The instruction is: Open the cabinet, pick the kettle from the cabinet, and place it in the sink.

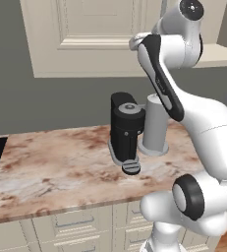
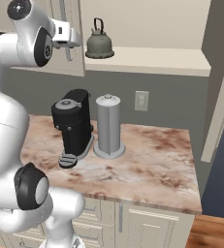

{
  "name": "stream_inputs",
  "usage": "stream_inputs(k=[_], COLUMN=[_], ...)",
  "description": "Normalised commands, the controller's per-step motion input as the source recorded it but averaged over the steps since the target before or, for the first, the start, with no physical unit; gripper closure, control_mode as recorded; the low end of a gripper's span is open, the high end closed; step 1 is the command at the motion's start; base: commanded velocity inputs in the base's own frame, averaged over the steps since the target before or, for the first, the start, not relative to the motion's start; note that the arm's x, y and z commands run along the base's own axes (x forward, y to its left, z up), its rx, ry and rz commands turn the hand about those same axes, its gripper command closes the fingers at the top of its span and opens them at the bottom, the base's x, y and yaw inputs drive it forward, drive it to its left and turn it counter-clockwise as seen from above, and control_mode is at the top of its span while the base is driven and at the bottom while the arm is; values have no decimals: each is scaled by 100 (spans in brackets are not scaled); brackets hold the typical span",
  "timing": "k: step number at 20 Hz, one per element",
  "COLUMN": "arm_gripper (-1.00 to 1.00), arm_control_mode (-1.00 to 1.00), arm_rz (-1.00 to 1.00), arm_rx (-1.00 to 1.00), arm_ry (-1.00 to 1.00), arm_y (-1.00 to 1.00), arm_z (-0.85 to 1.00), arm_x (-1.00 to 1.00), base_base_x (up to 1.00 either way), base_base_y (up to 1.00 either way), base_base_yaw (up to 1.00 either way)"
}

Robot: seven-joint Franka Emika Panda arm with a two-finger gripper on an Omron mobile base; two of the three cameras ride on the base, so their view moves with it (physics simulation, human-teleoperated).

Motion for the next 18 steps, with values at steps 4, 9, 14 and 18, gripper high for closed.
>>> stream_inputs(k=[4, 9, 14, 18], arm_gripper=[100, 100, 100, 100], arm_control_mode=[-100, -100, -100, -100], arm_rz=[0, 2, 1, 1], arm_rx=[2, 5, 4, 3], arm_ry=[0, -2, -5, -5], arm_y=[100, 99, 100, 100], arm_z=[-40, -33, -32, -34], arm_x=[-24, -35, -43, -43], base_base_x=[0, 0, 0, 0], base_base_y=[0, 0, 0, 0], base_base_yaw=[0, 0, 0, 0])
